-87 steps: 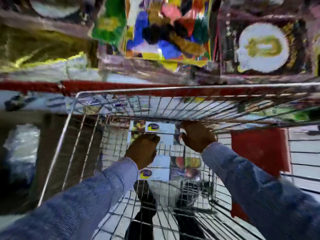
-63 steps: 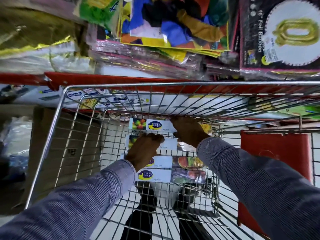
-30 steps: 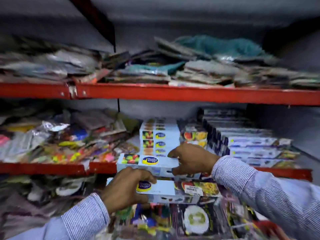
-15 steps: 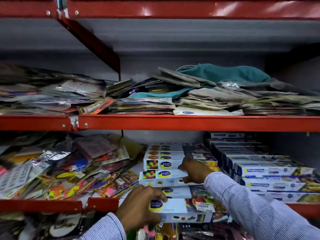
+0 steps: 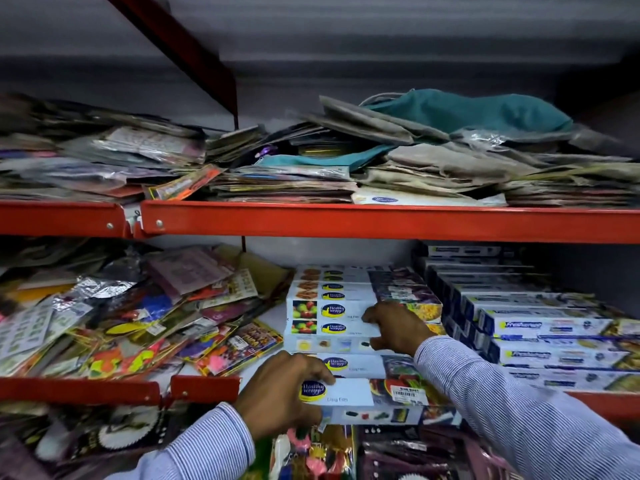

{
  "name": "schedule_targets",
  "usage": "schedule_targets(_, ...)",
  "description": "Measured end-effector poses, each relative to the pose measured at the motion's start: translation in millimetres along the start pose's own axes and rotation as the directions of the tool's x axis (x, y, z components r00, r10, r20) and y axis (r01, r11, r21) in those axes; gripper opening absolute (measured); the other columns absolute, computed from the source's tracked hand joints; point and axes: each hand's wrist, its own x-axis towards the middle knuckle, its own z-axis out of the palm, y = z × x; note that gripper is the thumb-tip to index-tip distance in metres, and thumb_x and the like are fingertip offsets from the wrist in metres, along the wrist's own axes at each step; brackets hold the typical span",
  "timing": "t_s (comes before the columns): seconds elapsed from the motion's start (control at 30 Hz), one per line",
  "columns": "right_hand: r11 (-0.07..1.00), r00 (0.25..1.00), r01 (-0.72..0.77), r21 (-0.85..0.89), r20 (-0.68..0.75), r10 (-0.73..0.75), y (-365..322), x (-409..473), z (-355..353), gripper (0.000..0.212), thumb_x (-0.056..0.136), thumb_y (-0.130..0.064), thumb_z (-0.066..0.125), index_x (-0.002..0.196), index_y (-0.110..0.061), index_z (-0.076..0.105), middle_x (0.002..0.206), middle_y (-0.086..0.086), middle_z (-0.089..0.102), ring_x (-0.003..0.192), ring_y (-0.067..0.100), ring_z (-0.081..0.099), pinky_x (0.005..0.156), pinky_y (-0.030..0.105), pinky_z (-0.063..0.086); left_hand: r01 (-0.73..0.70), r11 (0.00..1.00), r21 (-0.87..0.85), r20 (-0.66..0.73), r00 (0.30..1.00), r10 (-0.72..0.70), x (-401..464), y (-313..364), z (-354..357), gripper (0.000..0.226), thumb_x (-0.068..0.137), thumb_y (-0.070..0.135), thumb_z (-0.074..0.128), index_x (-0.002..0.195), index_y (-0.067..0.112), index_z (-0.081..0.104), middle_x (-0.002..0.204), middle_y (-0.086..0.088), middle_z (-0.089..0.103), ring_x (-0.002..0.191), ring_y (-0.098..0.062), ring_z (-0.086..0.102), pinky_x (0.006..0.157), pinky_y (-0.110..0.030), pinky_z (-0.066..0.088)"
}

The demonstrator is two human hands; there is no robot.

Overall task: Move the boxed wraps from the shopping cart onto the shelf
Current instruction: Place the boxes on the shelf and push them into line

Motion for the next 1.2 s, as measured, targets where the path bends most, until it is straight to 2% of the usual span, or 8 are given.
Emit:
schedule_targets(0.17,0.997,1.0,-0.021,0.069,0.007,0.02,0.8,4.5,-13.5,0.039,0.067,-0.021,0.087,0.103,-0.016,0.074,0.104,0.004,0.076,0.09,0.02,0.071,0.082,0.028,0.056,-0.006,0.999,0.043,-0.032,0.999,0.007,19.7,7.0,-1.0,0.049,0.064,0.029,0.085,0.11,0.033,0.069,0.115,0.012,0.07,0.107,-0.007,0.061,0.094,-0.028,0.049)
schedule_targets(0.37,0.995,0.997,0.057,0.081,0.05,-0.061,5.4,3.5,-24.0,0.02,0.077,-0.005,0.074,0.097,-0.007,0.077,0.104,0.008,0.077,0.096,0.017,0.071,0.089,0.017,0.048,-0.007,0.998,0.06,-0.095,0.995,0.013,55.4,13.7,8.1,0.047,0.066,0.027,0.085,0.11,0.029,0.07,0.117,0.01,0.072,0.107,-0.01,0.065,0.091,-0.035,0.055)
schedule_targets(0.5,0.991,0.995,0.078,0.11,0.057,-0.084,9.3,-4.7,-24.3,0.02,0.086,-0.009,0.064,0.102,-0.009,0.076,0.109,0.008,0.075,0.102,0.021,0.068,0.096,0.026,0.049,0.009,0.999,0.036,-0.133,0.991,-0.004,70.9,13.4,21.3,0.045,0.074,0.019,0.081,0.117,0.025,0.067,0.128,0.001,0.065,0.116,-0.017,0.059,0.096,-0.031,0.049)
schedule_targets(0.7,0.977,0.995,0.103,0.185,-0.036,-0.098,19.6,-24.8,-7.6,0.027,0.094,-0.018,0.055,0.115,-0.011,0.07,0.118,0.008,0.072,0.109,0.023,0.066,0.093,0.023,0.045,0.01,0.999,0.053,-0.176,0.984,0.0,74.1,5.9,42.0,0.037,0.086,0.016,0.069,0.122,0.023,0.065,0.127,-0.005,0.057,0.11,-0.024,0.058,0.093,-0.026,0.043)
schedule_targets(0.83,0.961,0.982,0.168,0.22,-0.124,-0.144,24.3,-39.4,11.2,0.03,0.098,-0.029,0.045,0.1,-0.01,0.068,0.092,0.009,0.074,0.083,0.027,0.067,0.076,0.035,0.054,-0.026,0.997,0.066,-0.186,0.982,0.038,73.4,8.5,52.2,0.039,0.092,0.021,0.066,0.13,0.02,0.06,0.139,-0.003,0.055,0.126,-0.019,0.049,0.107,-0.029,0.037)
schedule_targets(0.87,0.96,0.978,0.175,0.219,-0.152,-0.144,23.5,-43.2,14.6,0.033,0.098,-0.034,0.043,0.103,-0.013,0.068,0.098,0.007,0.074,0.089,0.025,0.067,0.079,0.036,0.054,-0.038,0.997,0.069,-0.183,0.982,0.05,73.2,10.9,54.2,0.04,0.093,0.021,0.065,0.132,0.02,0.058,0.143,-0.002,0.053,0.132,-0.018,0.043,0.11,-0.029,0.033)
schedule_targets(0.97,0.969,0.975,0.147,0.198,-0.192,-0.108,24.6,-49.5,23.5,0.046,0.099,-0.044,0.034,0.13,-0.018,0.056,0.136,0.001,0.061,0.123,0.018,0.056,0.104,0.035,0.046,-0.042,0.998,0.047,-0.224,0.973,0.052,76.4,13.4,59.3,0.039,0.094,0.017,0.063,0.133,0.018,0.057,0.144,-0.002,0.053,0.137,-0.018,0.038,0.113,-0.03,0.029)
schedule_targets(1.2,0.973,0.983,0.14,0.186,-0.148,-0.113,24.4,-53.2,23.0,0.048,0.103,-0.042,0.029,0.139,-0.017,0.048,0.147,0.002,0.05,0.135,0.016,0.044,0.115,0.03,0.033,-0.059,0.997,0.055,-0.223,0.972,0.069,76.9,15.1,62.3,0.038,0.095,0.018,0.062,0.132,0.017,0.058,0.143,-0.002,0.054,0.137,-0.017,0.039,0.113,-0.028,0.029)
